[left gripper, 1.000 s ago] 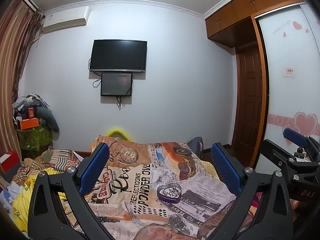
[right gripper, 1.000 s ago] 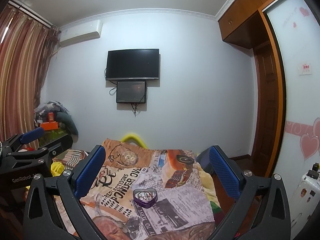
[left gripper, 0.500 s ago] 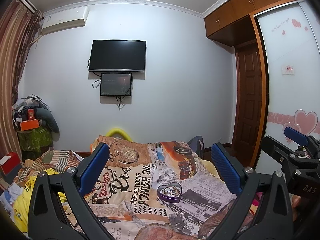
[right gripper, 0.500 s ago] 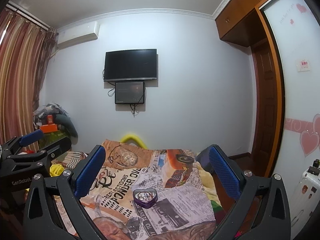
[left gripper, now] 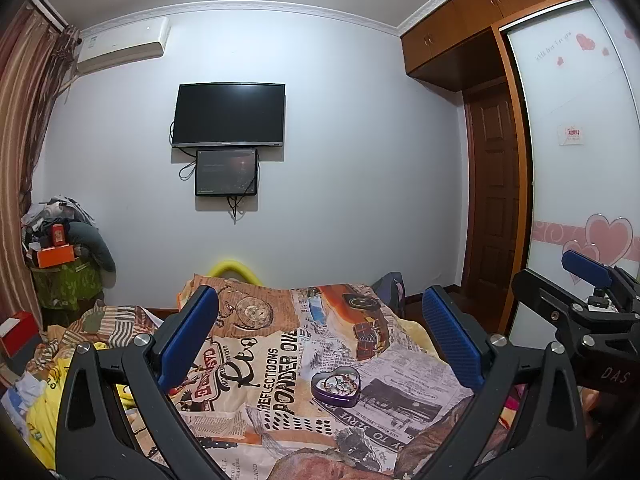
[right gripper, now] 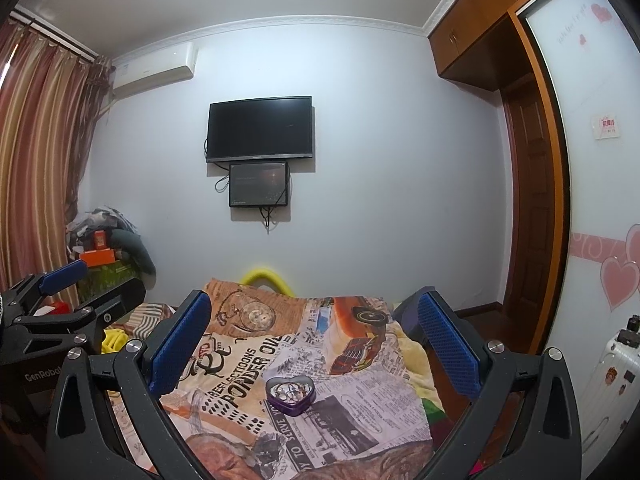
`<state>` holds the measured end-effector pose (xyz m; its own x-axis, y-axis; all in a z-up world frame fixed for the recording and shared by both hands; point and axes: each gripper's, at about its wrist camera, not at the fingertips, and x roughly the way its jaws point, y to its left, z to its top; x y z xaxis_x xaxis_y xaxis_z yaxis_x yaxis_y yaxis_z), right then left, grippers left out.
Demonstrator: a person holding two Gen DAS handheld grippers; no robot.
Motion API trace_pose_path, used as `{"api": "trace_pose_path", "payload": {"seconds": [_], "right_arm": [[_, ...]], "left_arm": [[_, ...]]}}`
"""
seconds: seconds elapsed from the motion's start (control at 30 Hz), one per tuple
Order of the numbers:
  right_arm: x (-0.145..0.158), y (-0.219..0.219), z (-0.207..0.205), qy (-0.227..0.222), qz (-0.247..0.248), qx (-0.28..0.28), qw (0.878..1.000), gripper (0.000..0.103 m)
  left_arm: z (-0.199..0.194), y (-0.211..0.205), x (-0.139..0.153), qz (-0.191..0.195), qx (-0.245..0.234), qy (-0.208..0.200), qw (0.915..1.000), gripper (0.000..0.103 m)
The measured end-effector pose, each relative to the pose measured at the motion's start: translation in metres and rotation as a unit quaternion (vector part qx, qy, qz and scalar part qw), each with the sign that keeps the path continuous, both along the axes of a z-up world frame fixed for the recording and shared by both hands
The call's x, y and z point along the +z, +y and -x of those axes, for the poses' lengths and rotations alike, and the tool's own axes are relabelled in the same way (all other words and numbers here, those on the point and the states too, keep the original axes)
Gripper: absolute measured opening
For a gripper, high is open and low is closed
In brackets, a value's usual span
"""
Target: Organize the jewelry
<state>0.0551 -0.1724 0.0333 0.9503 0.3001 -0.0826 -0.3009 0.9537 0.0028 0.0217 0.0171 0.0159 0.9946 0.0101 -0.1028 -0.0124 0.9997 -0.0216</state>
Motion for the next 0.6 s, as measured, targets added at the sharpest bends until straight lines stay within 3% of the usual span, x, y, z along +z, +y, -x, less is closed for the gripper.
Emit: {"api": "trace_pose_path", "payload": {"seconds": [0.6], "right_arm": [[-0.0013, -0.0011, -0.0028, 0.004, -0.001, 0.0, 1.0, 0.103]], "left_arm": [[-0.0073, 0.003, 0.0009, 0.009, -0.005, 0.015, 0.9998, 0.102]]}}
